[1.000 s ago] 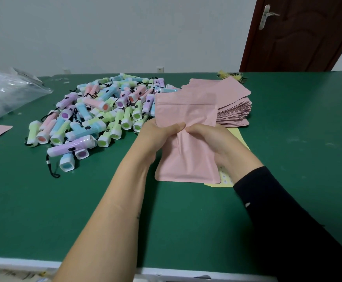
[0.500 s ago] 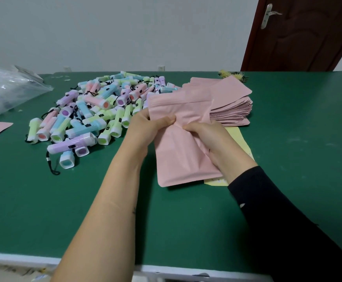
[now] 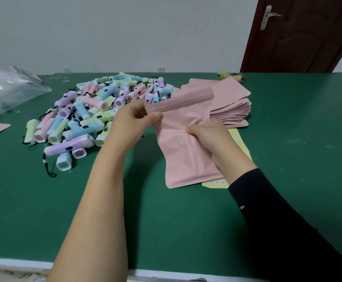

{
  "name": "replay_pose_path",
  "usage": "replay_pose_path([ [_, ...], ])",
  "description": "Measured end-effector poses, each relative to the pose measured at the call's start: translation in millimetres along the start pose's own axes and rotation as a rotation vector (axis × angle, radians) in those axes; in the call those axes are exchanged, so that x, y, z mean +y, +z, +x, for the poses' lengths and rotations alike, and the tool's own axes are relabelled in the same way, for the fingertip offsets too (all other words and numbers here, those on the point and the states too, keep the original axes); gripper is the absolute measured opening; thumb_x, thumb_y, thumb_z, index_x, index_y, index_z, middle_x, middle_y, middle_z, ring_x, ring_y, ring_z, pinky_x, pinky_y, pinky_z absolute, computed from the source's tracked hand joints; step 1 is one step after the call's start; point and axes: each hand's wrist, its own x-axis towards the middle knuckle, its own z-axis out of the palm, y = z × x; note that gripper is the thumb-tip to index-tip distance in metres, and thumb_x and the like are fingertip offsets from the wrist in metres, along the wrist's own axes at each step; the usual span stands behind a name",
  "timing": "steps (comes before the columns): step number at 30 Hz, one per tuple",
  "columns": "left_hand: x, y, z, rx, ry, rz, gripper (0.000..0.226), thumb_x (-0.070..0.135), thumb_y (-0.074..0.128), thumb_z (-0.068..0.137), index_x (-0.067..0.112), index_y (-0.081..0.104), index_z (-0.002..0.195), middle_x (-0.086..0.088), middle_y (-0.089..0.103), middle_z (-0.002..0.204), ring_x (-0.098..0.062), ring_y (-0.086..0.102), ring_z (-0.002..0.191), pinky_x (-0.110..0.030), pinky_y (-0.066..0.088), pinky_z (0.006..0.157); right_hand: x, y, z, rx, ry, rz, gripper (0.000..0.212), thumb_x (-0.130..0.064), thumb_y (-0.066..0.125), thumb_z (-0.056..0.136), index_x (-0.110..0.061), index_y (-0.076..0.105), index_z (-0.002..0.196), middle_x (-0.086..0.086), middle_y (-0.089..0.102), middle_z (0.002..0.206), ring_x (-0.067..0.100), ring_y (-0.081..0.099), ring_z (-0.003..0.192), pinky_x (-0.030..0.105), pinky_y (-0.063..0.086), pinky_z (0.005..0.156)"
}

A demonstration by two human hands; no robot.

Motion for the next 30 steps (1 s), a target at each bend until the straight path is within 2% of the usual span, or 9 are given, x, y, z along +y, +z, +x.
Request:
replay_pose_path([
  [3,3,0,0,0.040,0.041,0.121,0.017,0.021,0.071,0.088,0.022,0.061,0.074,-0.002,0.060,0.073,-0.012,0.048,0.067,-0.020,0.037,0.060,-1,1,1,0.010,-0.005,-0.029,0.035,-0.010,0.066,0.080,-0.008,0.061,0.115,0.008,0.068,0.105,0.021,0.064,0.085,0.022,0.048,0.065],
  [7,4,4,0,0.049,0.021,0.130,0.018,0.018,0.071,0.089,0.010,0.060,0.077,-0.003,0.051,0.071,-0.015,0.041,0.064,-0.028,0.034,0.061,-1,-1,2,0.002,-0.003,-0.061,0.021,-0.008,0.065,0.081,-0.010,0.062,0.102,0.004,0.066,0.092,0.013,0.059,0.068,0.014,0.044,0.045],
  [11,-1,4,-1,-0.016,-0.004,0.075,0.020,0.025,0.071,0.090,0.005,0.069,0.089,-0.004,0.050,0.073,-0.008,0.038,0.059,-0.017,0.031,0.053,-1,-8,2,-0.031,0.041,-0.059,0.013,-0.006,0.065,0.082,-0.016,0.060,0.089,-0.001,0.063,0.079,0.010,0.058,0.061,0.010,0.036,0.032],
  [13,-2,6,-1,0.015,-0.012,0.071,0.020,0.025,0.069,0.091,0.007,0.066,0.085,-0.004,0.046,0.073,-0.007,0.034,0.055,-0.014,0.026,0.047,-2,-7,1,-0.059,0.051,-0.077,0.016,-0.008,0.067,0.081,-0.014,0.063,0.095,0.002,0.067,0.083,0.013,0.063,0.065,0.012,0.041,0.036],
  [17,-10,8,2,0.045,-0.063,0.053,0.020,0.022,0.067,0.092,0.019,0.060,0.074,0.002,0.047,0.068,-0.010,0.036,0.059,-0.015,0.028,0.049,0,-2,1,-0.085,0.055,-0.113,0.025,-0.012,0.070,0.078,-0.014,0.066,0.103,0.003,0.072,0.090,0.020,0.069,0.075,0.024,0.053,0.057],
  [21,-14,8,3,-0.008,-0.048,0.088,0.011,0.029,0.067,0.092,0.019,0.067,0.088,0.012,0.054,0.068,-0.004,0.044,0.059,-0.011,0.032,0.052,2,-4,2,-0.100,0.065,-0.142,0.030,-0.013,0.071,0.078,-0.011,0.065,0.107,0.007,0.073,0.096,0.026,0.071,0.083,0.038,0.058,0.079],
  [24,-13,7,4,-0.050,-0.036,0.119,0.010,0.030,0.069,0.090,0.027,0.066,0.081,0.018,0.051,0.056,0.004,0.042,0.048,-0.007,0.030,0.046,3,-4,3,-0.123,0.066,-0.161,0.026,-0.013,0.072,0.078,-0.013,0.066,0.103,0.007,0.073,0.094,0.026,0.071,0.082,0.038,0.058,0.080],
  [27,-14,8,5,-0.039,-0.037,0.137,0.018,0.026,0.069,0.091,0.027,0.063,0.074,0.007,0.053,0.064,-0.002,0.045,0.053,-0.010,0.033,0.049,3,-2,3,-0.133,0.062,-0.167,0.030,-0.014,0.073,0.077,-0.013,0.066,0.106,0.006,0.073,0.096,0.024,0.070,0.082,0.035,0.058,0.078],
  [30,-14,10,5,-0.019,-0.038,0.157,0.022,0.026,0.068,0.091,0.027,0.060,0.071,0.012,0.048,0.059,-0.002,0.043,0.054,-0.013,0.033,0.051,4,0,3,-0.131,0.068,-0.166,0.034,-0.015,0.073,0.077,-0.012,0.065,0.109,0.006,0.073,0.096,0.026,0.071,0.084,0.040,0.058,0.082],
])
